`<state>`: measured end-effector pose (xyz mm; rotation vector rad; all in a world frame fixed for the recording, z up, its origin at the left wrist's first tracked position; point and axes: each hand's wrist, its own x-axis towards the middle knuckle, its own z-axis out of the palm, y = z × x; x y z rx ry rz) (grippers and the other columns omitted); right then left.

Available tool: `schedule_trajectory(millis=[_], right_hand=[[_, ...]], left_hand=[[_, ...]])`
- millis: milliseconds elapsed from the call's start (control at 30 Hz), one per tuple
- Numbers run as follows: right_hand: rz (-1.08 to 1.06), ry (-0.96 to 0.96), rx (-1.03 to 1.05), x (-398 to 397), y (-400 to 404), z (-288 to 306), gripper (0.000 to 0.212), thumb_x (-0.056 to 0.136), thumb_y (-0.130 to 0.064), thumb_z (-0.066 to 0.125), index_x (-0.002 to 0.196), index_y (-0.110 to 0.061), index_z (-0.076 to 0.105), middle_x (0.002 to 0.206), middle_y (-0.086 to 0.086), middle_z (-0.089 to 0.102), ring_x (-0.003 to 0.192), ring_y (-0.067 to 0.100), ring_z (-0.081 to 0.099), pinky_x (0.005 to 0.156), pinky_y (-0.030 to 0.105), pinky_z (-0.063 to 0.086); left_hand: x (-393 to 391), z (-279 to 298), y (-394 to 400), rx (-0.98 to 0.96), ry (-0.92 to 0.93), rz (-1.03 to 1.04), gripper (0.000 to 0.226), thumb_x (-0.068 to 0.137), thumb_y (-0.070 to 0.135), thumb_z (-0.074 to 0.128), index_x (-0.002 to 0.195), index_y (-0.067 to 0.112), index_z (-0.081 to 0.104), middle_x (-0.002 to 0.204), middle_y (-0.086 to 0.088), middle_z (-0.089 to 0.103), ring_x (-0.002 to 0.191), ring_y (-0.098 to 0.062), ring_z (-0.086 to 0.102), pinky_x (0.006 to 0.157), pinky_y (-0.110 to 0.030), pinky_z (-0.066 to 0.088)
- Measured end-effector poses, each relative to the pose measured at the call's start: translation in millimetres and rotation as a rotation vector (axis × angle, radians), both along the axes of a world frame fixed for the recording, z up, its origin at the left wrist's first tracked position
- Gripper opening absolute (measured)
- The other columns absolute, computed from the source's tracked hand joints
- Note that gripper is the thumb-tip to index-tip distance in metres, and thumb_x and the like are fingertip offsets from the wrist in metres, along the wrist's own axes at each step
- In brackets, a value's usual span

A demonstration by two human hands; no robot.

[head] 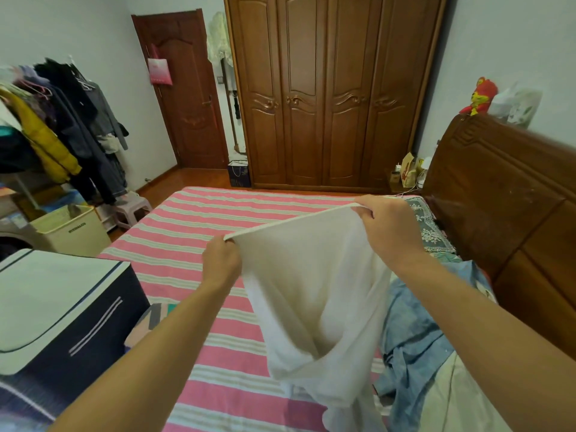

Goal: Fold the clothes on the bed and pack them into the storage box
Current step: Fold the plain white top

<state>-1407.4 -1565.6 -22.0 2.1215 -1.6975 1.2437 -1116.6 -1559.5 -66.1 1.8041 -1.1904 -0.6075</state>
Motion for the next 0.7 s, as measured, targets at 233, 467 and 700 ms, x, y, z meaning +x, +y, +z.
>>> schedule_trajectory(millis=[233,467,700], right_hand=[[0.087,0.141,0.328,-4.4,16.0,-132.7,0.016,0.087,-0.006,0.063,0.101,-0.013,0.067,0.093,0.005,0.058,0.077,0.033,0.061,0.064,0.037,0.049],[-0.507,-0.313,0.643,-18.3,-2.5,-166.4,0.015,0.094,-0.014,0.054,0.087,-0.008,0.065,0.096,0.018,0.057,0.077,0.031,0.050,0.067,0.035,0.041],[-0.781,-1.103,0.637,-7.2,-28.4,-141.9,0.039,0.096,-0.008,0.054,0.132,0.008,0.050,0.125,0.030,0.060,0.108,0.044,0.062,0.082,0.044,0.053]], left_hand=[[-20.4,122.9,-20.2,-0.098,0.754,-0.071,0.031,0.101,0.001,0.035,0.112,0.004,0.064,0.091,-0.019,0.066,0.079,-0.033,0.074,0.056,-0.039,0.063],[28.6,181.8,-36.6,-0.271,0.883,-0.004,0.029,0.103,0.003,0.032,0.113,0.006,0.059,0.105,-0.022,0.066,0.083,-0.037,0.073,0.065,-0.045,0.064],[137.4,125.9,-40.0,-0.415,0.997,0.279,0.022,0.102,0.007,0.035,0.101,0.010,0.057,0.097,-0.019,0.067,0.081,-0.035,0.071,0.058,-0.042,0.061]])
